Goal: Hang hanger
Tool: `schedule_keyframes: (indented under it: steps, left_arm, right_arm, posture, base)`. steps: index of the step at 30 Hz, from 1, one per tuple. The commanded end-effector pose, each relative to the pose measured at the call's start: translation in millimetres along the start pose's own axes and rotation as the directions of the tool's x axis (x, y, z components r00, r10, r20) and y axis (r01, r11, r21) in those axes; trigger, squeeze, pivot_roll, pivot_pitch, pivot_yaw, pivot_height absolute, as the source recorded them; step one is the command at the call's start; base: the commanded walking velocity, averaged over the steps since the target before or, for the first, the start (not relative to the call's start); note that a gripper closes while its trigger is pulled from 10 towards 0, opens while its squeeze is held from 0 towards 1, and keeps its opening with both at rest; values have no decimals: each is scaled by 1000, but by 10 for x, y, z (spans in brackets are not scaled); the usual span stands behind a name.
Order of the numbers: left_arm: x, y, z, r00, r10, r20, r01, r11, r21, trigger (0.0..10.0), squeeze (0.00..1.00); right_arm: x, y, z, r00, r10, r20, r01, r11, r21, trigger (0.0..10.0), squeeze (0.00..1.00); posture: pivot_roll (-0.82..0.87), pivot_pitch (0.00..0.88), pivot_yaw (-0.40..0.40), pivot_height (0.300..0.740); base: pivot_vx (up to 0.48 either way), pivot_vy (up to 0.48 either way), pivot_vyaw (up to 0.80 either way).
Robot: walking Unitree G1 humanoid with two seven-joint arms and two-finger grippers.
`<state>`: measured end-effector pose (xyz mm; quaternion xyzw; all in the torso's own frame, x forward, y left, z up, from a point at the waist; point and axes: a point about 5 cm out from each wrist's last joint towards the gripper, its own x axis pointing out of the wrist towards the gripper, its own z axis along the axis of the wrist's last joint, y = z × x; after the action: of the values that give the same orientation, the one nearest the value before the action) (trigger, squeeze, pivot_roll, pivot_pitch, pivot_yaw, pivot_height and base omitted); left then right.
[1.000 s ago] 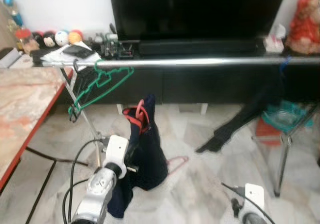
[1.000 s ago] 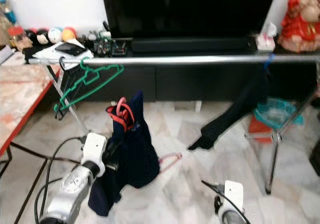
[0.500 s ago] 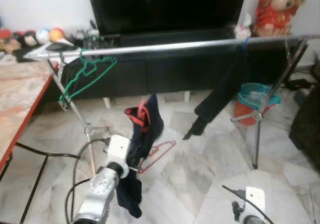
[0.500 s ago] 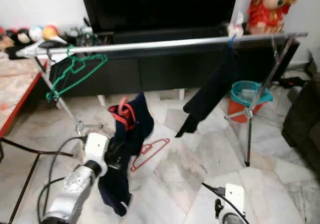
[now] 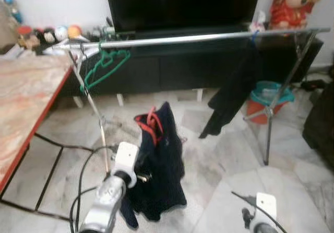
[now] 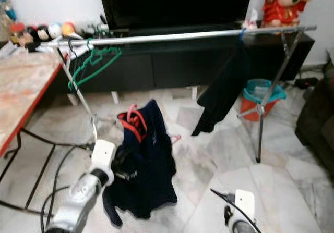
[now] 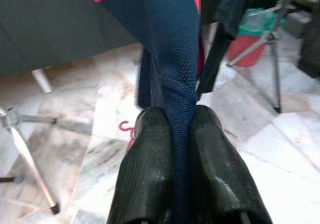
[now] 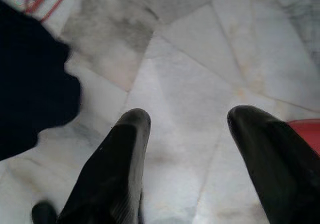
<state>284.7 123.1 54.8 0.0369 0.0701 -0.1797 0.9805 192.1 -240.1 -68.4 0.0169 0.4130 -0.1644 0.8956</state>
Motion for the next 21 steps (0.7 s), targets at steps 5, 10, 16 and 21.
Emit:
schedule_keyframes:
  steps: [5, 10, 16, 21]
  left_arm:
    - [-11, 67, 65, 999, 16, 31, -16, 1000, 4, 10000, 0]
    - [-13, 76, 68, 999, 12, 30, -12, 1000, 8, 10000, 0]
    - [-35, 115, 69, 1000, 3, 25, -4, 1000, 23, 10000, 0]
    - [-48, 148, 71, 1000, -8, 19, 7, 999, 37, 10000, 0]
  right_arm:
    - [-5, 52, -28, 1000, 12, -11, -12, 1000, 3, 10000, 0]
    - [-7, 63, -33, 1000, 13, -11, -13, 1000, 3, 10000, 0]
    - [-13, 109, -54, 1000, 21, -14, -21, 1000, 9, 10000, 0]
    - [-21, 161, -78, 1000, 23, -17, -22, 999, 23, 10000, 0]
  posture:
    - [-170, 0, 26, 740]
    - [-163, 0, 29, 740]
    - [-157, 0, 45, 740]
    - [-157, 0, 61, 740]
  base:
    - [-272, 0, 0]
    - [-272, 0, 0]
    - [-271, 0, 0]
    - [-271, 0, 0]
